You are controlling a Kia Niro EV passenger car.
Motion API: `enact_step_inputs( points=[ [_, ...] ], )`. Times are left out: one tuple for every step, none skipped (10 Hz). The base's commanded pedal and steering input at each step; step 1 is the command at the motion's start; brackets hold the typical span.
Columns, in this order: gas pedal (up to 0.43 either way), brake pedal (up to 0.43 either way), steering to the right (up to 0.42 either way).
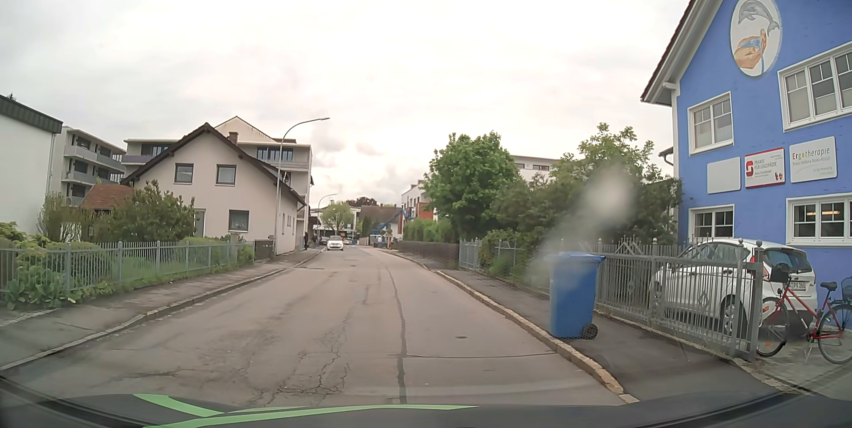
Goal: Follow the waypoints while adhering to traffic rules and regulations
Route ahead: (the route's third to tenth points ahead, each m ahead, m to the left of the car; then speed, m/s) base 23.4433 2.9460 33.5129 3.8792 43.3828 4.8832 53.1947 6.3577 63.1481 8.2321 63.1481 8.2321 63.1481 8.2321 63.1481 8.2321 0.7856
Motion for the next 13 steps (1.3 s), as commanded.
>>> enact_step_inputs(
  points=[
    [0.059,0.0,-0.022],
    [0.087,0.0,-0.026],
    [0.11,0.0,-0.037],
    [0.118,0.0,-0.053],
    [0.118,0.0,-0.062],
    [0.118,0.0,-0.072],
    [0.118,0.0,-0.08],
    [0.118,0.0,-0.086],
    [0.118,0.0,-0.091],
    [0.118,0.0,-0.093],
    [0.118,0.0,-0.093],
    [0.118,0.0,-0.093],
    [0.118,0.0,-0.093]
  ],
)
